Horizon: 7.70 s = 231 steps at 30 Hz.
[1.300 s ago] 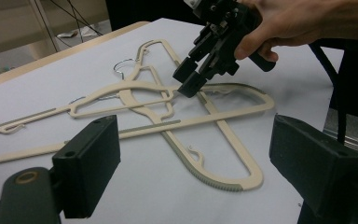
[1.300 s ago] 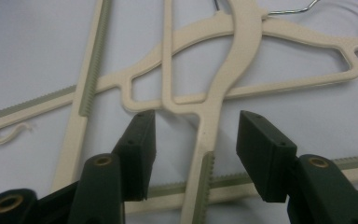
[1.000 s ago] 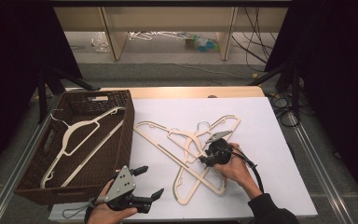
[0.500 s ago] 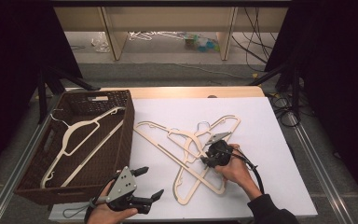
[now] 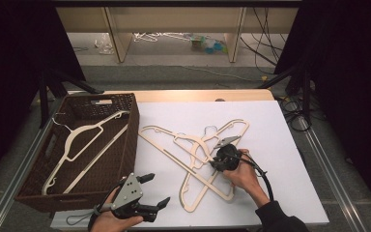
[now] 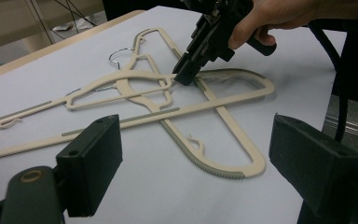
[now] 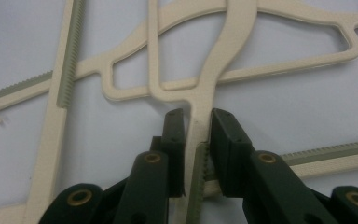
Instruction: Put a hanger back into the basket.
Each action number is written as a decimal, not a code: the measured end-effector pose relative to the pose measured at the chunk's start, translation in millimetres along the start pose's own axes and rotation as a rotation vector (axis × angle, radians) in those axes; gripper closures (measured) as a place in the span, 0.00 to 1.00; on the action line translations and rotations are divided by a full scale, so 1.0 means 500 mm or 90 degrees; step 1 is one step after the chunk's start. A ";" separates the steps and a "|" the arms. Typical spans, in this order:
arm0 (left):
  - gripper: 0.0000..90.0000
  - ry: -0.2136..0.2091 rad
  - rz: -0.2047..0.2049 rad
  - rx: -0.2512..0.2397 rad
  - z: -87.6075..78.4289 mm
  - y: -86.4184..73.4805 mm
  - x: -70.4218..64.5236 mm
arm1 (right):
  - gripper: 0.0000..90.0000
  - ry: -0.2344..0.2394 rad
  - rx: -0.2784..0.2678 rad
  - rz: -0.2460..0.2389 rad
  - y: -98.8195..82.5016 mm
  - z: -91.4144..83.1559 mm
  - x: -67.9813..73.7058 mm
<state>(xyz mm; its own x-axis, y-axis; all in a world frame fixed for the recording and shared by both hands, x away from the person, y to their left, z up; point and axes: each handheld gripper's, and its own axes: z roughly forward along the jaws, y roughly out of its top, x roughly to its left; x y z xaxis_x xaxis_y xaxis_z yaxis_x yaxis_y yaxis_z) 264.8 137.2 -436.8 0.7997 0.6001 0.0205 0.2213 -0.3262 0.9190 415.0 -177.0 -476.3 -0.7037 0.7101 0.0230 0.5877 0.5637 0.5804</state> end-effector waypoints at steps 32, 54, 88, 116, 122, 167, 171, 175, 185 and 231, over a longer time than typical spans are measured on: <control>0.26 0.039 -0.004 0.106 0.157 0.051 0.013 | 0.89 0.024 0.010 -0.098 -0.094 -0.176 0.041; 0.41 -0.038 0.065 0.232 0.313 0.056 0.053 | 0.89 0.034 0.019 -0.134 -0.117 -0.221 0.065; 0.85 -0.191 0.115 0.173 0.232 0.145 0.049 | 0.70 0.042 -0.058 -0.180 -0.117 -0.250 0.048; 0.95 -0.162 0.006 0.119 0.145 0.214 0.073 | 0.47 0.007 -0.206 -0.095 -0.113 -0.312 0.032; 0.95 -0.145 -0.022 0.072 0.096 0.264 0.085 | 0.40 0.015 -0.227 -0.061 -0.123 -0.309 0.032; 0.95 0.184 -0.138 -0.026 -0.263 0.190 0.413 | 0.35 0.033 -0.186 -0.034 -0.144 -0.260 0.035; 0.95 0.195 -0.140 -0.017 -0.273 0.163 0.425 | 0.35 0.036 -0.184 -0.030 -0.144 -0.259 0.036; 0.95 0.202 -0.146 -0.011 -0.281 0.134 0.435 | 0.35 0.037 -0.184 -0.029 -0.145 -0.259 0.035; 0.95 0.206 -0.163 0.006 -0.293 0.072 0.443 | 0.35 0.041 -0.174 -0.031 -0.145 -0.256 0.036; 0.87 0.295 -0.257 0.172 -0.224 -0.054 0.494 | 0.35 0.042 -0.165 -0.031 -0.150 -0.245 0.035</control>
<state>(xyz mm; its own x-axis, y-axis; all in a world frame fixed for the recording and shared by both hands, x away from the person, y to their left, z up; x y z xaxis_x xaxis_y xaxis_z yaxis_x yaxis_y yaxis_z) 394.2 376.0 -412.6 0.3153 0.9455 -0.0816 0.6328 -0.1454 0.7606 309.9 -258.4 -419.7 -0.7585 0.6506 0.0379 0.4365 0.4640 0.7708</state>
